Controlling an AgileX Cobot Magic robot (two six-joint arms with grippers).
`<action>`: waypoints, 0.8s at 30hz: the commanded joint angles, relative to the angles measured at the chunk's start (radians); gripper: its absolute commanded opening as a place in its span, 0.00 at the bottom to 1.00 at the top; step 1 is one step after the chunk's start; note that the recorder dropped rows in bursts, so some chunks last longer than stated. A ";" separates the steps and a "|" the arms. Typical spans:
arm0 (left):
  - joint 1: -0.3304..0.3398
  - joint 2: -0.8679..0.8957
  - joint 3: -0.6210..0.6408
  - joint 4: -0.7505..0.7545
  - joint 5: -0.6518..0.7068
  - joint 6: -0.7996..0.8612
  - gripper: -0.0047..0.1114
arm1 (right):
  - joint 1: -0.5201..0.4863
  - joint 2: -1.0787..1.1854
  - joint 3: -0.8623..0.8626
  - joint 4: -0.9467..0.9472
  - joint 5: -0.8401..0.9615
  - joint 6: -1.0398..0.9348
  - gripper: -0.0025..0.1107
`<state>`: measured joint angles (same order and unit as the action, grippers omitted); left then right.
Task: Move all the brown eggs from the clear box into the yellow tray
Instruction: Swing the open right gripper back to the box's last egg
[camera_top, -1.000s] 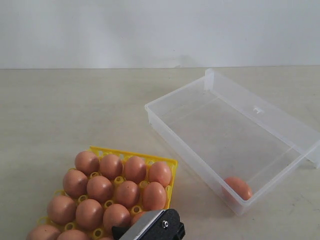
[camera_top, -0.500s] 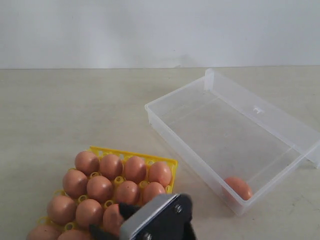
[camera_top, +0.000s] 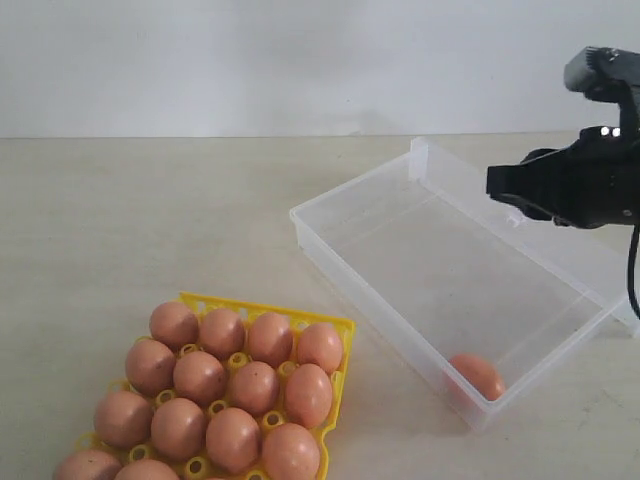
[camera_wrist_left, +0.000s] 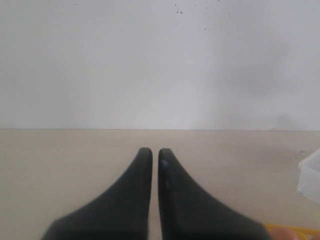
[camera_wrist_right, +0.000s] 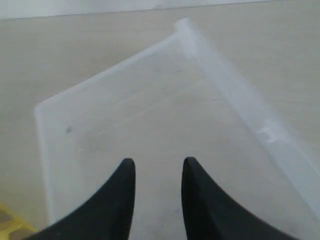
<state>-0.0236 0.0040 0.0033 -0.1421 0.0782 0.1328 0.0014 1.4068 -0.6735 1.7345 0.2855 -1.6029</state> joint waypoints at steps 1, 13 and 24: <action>0.001 -0.004 -0.003 -0.003 -0.003 -0.007 0.08 | -0.004 0.055 -0.016 0.010 0.116 -0.286 0.25; 0.001 -0.004 -0.003 -0.003 -0.002 -0.007 0.08 | -0.004 0.091 -0.266 -0.711 -1.499 0.413 0.25; 0.001 -0.004 -0.003 -0.003 -0.005 -0.007 0.08 | 0.067 -0.073 -0.315 -2.392 -0.285 2.218 0.25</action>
<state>-0.0236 0.0040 0.0033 -0.1421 0.0782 0.1328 0.0301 1.3567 -0.9876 -0.3195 -0.3061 0.2137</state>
